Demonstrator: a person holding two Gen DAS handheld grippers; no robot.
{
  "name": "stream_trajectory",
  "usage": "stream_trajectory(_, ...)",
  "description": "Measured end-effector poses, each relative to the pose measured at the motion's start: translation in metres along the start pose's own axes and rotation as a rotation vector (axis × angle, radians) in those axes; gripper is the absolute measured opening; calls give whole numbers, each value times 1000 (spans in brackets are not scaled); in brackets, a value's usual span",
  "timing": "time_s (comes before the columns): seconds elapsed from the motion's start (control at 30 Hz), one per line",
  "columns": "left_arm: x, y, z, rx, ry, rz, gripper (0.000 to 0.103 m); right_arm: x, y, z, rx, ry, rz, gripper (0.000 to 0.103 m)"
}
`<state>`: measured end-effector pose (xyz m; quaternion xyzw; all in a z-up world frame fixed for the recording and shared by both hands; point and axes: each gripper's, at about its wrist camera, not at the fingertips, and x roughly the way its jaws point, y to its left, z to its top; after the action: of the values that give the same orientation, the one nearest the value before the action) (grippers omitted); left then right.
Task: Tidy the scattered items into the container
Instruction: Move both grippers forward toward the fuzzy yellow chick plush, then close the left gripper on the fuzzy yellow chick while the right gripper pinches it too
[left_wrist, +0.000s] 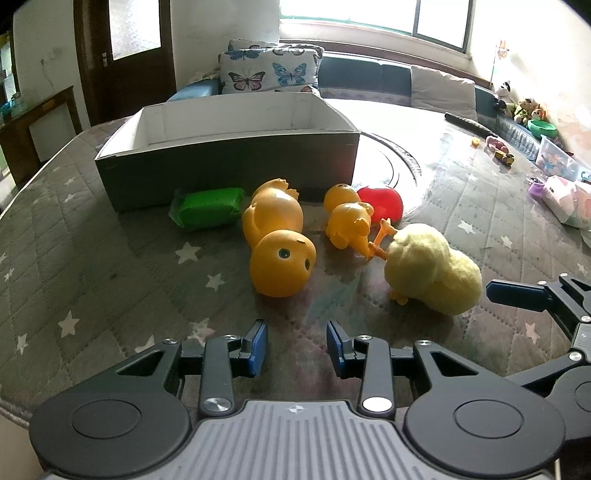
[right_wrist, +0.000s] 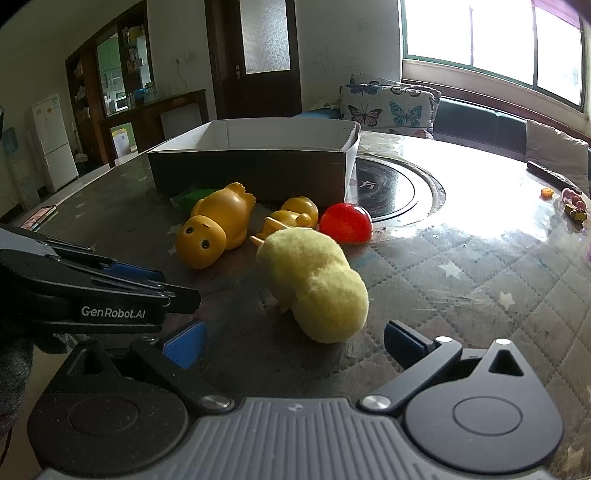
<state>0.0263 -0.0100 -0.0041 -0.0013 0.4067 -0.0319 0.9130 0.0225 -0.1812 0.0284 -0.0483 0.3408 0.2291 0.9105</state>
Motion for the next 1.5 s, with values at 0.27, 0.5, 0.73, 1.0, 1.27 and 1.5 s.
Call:
stream_trajectory(0.27,2,1,4,-1,3,-10,38,3,-2,4,-2,-1,4,103)
stream_trajectory(0.5,5,2,9,-2,6,-22,38,7,-5,9,2,0,10,102)
stream_trajectory(0.73,7,4,14,-4,12,-44,38,14,-8,13,-2,4,17,97)
stream_trajectory(1.0,3,11,22,-11,3,-81,38,17,-12,17,-11,10,27,90)
stream_trajectory(1.27,-5,12,28,-16,3,-162,38,15,-15,20,-18,11,50,76)
stream_trajectory(1.5,-10,-1,37,11,-13,-287,38,14,-19,25,-30,9,60,61)
